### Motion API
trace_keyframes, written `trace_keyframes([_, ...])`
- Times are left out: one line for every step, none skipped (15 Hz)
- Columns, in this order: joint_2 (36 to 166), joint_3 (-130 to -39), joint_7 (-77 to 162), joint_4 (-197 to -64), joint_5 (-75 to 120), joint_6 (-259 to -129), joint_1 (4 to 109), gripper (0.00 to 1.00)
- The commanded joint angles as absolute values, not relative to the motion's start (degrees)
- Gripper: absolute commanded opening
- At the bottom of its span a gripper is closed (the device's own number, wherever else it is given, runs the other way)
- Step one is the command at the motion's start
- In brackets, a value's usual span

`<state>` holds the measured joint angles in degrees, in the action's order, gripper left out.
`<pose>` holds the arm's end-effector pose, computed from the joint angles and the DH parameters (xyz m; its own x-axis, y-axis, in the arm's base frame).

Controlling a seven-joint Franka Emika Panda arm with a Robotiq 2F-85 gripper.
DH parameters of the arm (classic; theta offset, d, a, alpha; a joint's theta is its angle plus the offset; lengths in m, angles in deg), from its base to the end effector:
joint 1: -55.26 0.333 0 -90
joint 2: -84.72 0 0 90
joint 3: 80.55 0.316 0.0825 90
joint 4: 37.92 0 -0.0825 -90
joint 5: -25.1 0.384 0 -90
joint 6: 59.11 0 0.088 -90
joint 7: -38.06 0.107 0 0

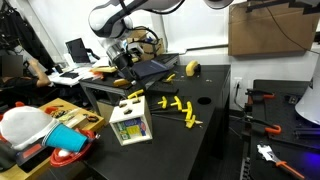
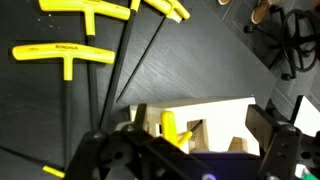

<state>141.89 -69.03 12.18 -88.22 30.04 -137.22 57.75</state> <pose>0.7145 0.1319 0.2719 0.7118 0.6273 -0.3159 0.4824 -0.7635 -0.4293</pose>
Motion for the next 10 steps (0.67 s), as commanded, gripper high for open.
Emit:
trace_keyframes([145.0, -67.7, 11.2, -82.7, 32.6, -132.9, 56.8, 1.0])
trace_keyframes([145.5, -67.6, 11.3, -81.9, 33.1, -132.5, 56.8, 1.0])
trace_keyframes([146.1, -67.4, 11.3, -81.2, 33.5, -132.2, 56.7, 1.0])
trace_keyframes([146.6, -67.3, 11.2, -80.5, 33.8, -131.9, 56.7, 1.0])
trace_keyframes([147.0, -67.2, 11.1, -79.9, 33.8, -132.0, 56.7, 1.0])
trace_keyframes([147.4, -67.3, 10.9, -79.3, 33.8, -132.1, 56.8, 1.0])
trace_keyframes([147.7, -67.3, 10.6, -78.8, 33.6, -132.5, 56.9, 1.0])
trace_keyframes([147.9, -67.3, 10.3, -78.3, 33.3, -132.7, 57.0, 1.0])
trace_keyframes([148.2, -67.3, 9.5, -77.9, 33.0, -132.9, 57.2, 1.0])
trace_keyframes([148.4, -67.4, 9.0, -77.6, 32.8, -133.2, 57.4, 1.0])
